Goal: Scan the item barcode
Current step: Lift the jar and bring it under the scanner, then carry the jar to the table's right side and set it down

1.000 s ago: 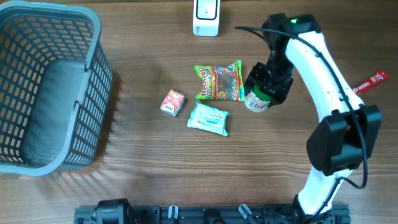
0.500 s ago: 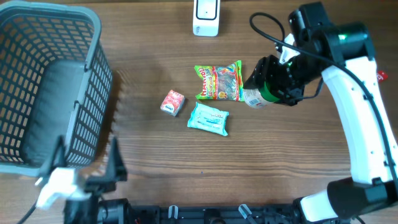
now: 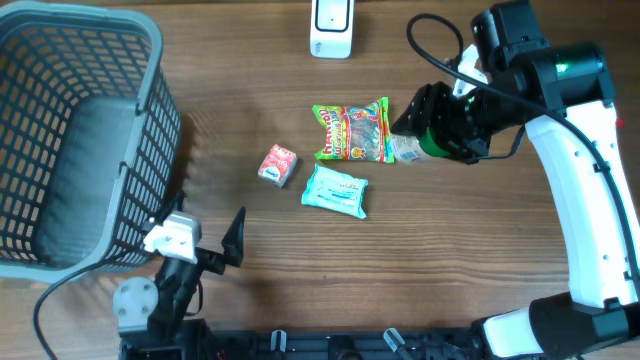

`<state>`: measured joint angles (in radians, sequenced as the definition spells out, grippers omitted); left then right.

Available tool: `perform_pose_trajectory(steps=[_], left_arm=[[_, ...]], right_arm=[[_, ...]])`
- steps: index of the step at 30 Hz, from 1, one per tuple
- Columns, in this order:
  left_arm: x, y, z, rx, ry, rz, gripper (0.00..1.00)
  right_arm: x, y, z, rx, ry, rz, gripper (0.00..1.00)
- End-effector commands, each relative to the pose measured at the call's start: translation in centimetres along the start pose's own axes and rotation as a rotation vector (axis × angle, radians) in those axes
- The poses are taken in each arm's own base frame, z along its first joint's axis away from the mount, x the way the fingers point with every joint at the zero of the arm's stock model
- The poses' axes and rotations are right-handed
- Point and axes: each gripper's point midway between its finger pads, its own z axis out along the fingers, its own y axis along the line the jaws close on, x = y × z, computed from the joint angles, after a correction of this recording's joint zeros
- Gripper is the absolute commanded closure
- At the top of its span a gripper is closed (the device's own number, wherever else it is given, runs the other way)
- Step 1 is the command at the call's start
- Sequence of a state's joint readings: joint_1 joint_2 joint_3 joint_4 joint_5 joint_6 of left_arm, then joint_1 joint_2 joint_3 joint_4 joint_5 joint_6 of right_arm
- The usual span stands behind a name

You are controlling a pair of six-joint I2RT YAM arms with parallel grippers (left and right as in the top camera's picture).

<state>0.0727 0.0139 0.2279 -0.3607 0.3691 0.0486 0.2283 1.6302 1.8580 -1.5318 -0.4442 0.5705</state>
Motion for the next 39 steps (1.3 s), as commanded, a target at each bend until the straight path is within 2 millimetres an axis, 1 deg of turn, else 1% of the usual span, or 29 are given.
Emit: perform_pose_trajectory(steps=[1, 2, 4, 5, 7, 8, 9, 11, 12, 14, 16, 19, 22, 24, 26, 28, 30, 31, 33, 36, 39], left_arm=[[0.6, -0.5, 0.0, 0.027, 0.019, 0.012, 0.0], [1.1, -0.5, 0.0, 0.027, 0.036, 0.005, 0.0], [1.9, -0.5, -0.1, 0.026, 0.07, -0.009, 0.0], [2.2, -0.5, -0.1, 0.026, 0.083, -0.014, 0.0], [3.2, -0.5, -0.2, 0.026, 0.123, -0.03, 0.0], [3.7, -0.5, -0.3, 0.026, 0.144, -0.038, 0.0], [4.4, -0.5, -0.4, 0.025, 0.171, -0.049, 0.0], [5.8, -0.6, -0.7, 0.025, 0.227, -0.071, 0.0], [6.7, -0.7, -0.9, 0.024, 0.262, -0.085, 0.0], [7.5, -0.8, -1.1, 0.024, 0.298, -0.1, 0.0], [8.1, -0.8, -1.3, 0.023, 0.323, -0.11, 0.0], [8.3, -0.8, -1.4, 0.023, 0.331, -0.113, 0.0], [8.3, -0.8, -1.4, 0.023, 0.331, -0.113, 0.0], [8.3, -0.8, -1.4, 0.023, 0.331, -0.113, 0.0], [8.3, -0.8, -1.4, 0.023, 0.331, -0.113, 0.0], [8.3, -0.8, -1.4, 0.023, 0.331, -0.113, 0.0], [8.3, -0.8, -1.4, 0.023, 0.331, -0.113, 0.0], [8.3, -0.8, -1.4, 0.023, 0.331, -0.113, 0.0], [8.3, -0.8, -1.4, 0.023, 0.331, -0.113, 0.0], [8.3, -0.8, -1.4, 0.023, 0.331, -0.113, 0.0], [8.3, -0.8, -1.4, 0.023, 0.332, -0.113, 0.0]], right_arm=[[-1.0, 1.3, -1.4, -0.042, -0.088, -0.054, 0.44], [-1.8, 1.4, -1.4, -0.035, -0.125, -0.067, 0.44], [-4.3, 1.4, -1.8, -0.008, -0.237, -0.109, 0.45], [-5.8, 1.3, -2.2, 0.018, -0.31, -0.117, 0.47], [-9.5, 1.5, -3.1, 0.056, -0.474, -0.136, 0.47], [-10.8, 2.0, -3.3, 0.046, -0.528, -0.148, 0.47], [-12.3, 3.0, -3.3, 0.015, -0.584, -0.167, 0.47], [-14.3, 4.4, -2.6, -0.027, -0.638, -0.194, 0.46], [-15.7, 5.6, -1.6, -0.045, -0.665, -0.243, 0.44], [-17.5, 6.9, 0.7, -0.045, -0.684, -0.328, 0.44], [-19.4, 7.3, 3.3, -0.018, -0.697, -0.387, 0.44], [-22.8, 7.9, 7.9, 0.009, -0.747, -0.459, 0.44], [-25.2, 9.0, 11.1, -0.018, -0.801, -0.514, 0.42], [-26.4, 10.1, 12.6, -0.04, -0.851, -0.563, 0.42], [-27.3, 11.7, 14.3, -0.056, -0.918, -0.664, 0.42], [-27.8, 13.0, 16.0, -0.053, -0.98, -0.778, 0.43], [-28.2, 13.7, 17.6, -0.025, -1.038, -0.854, 0.43], [-28.5, 13.7, 18.1, 0.002, -1.069, -0.864, 0.43], [-29.0, 13.8, 19.5, 0.05, -1.146, -0.86, 0.39], [-29.2, 13.7, 20.5, 0.037, -1.171, -0.859, 0.37], [-29.8, 13.4, 20.2, 0.056, -1.213, -0.834, 0.38]])
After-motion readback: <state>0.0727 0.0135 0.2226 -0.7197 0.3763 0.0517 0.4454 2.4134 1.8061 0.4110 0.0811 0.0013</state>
